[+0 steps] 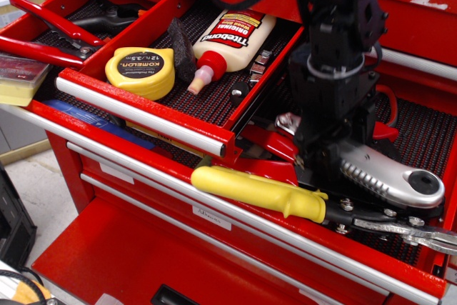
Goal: Pick up box cutter and put into drawer
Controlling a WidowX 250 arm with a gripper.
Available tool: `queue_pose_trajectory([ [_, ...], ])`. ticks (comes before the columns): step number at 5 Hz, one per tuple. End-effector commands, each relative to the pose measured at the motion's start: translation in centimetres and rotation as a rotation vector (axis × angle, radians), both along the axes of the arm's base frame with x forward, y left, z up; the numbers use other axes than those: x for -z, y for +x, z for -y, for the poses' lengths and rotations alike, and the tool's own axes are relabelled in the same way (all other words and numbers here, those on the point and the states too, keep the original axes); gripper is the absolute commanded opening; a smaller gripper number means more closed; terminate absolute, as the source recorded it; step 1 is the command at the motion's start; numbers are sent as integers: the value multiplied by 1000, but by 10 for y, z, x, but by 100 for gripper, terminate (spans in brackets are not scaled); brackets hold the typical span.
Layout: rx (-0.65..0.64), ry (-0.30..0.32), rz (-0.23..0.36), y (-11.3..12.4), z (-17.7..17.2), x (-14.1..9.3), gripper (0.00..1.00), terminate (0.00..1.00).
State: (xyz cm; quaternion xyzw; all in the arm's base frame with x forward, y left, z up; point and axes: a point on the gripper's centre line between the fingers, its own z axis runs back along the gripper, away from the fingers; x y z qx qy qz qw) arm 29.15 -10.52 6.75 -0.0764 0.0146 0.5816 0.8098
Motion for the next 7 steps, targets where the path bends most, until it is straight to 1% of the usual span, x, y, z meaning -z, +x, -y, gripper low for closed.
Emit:
queue_pose_trajectory([
  [1, 109, 171, -38, 12, -38, -91, 0, 0],
  [2, 210, 274, -54, 10, -73, -106, 0, 0],
  [3, 368, 329, -38, 15, -119, -108, 0, 0],
  [4, 515, 320, -20, 27, -159, -110, 0, 0],
  [5, 554, 291, 111, 34, -161, -103, 100, 0],
  [7, 554, 291, 111, 34, -161, -103, 100, 0],
])
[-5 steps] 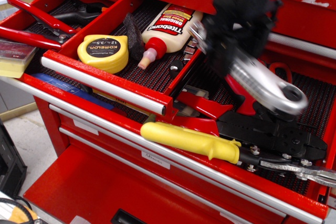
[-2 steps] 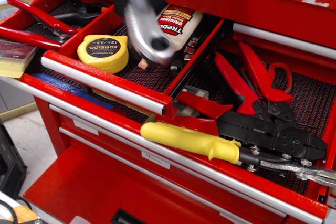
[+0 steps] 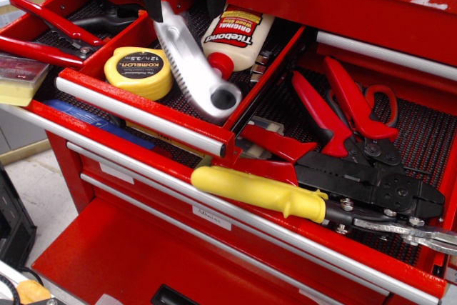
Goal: Pick up box cutter and put into drawer
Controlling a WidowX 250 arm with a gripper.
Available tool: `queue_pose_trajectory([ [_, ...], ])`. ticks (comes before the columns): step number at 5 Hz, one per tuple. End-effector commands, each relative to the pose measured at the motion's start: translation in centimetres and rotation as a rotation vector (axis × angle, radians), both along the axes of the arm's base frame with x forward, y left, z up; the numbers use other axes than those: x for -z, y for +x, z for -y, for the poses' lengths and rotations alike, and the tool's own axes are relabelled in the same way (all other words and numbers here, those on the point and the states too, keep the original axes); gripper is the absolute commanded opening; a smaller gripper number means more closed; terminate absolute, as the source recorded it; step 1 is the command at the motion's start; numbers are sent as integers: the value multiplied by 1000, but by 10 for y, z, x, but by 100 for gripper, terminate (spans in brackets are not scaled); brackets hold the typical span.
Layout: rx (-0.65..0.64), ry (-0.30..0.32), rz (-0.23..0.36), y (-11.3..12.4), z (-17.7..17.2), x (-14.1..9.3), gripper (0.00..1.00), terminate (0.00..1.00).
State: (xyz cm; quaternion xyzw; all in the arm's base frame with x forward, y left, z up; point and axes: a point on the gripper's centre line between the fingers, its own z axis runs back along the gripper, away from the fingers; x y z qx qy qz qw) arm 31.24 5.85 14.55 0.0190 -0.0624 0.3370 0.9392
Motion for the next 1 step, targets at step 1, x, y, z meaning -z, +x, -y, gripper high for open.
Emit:
queue_pose_trajectory([
  [1, 16, 15, 59, 13, 2, -25, 100, 100],
])
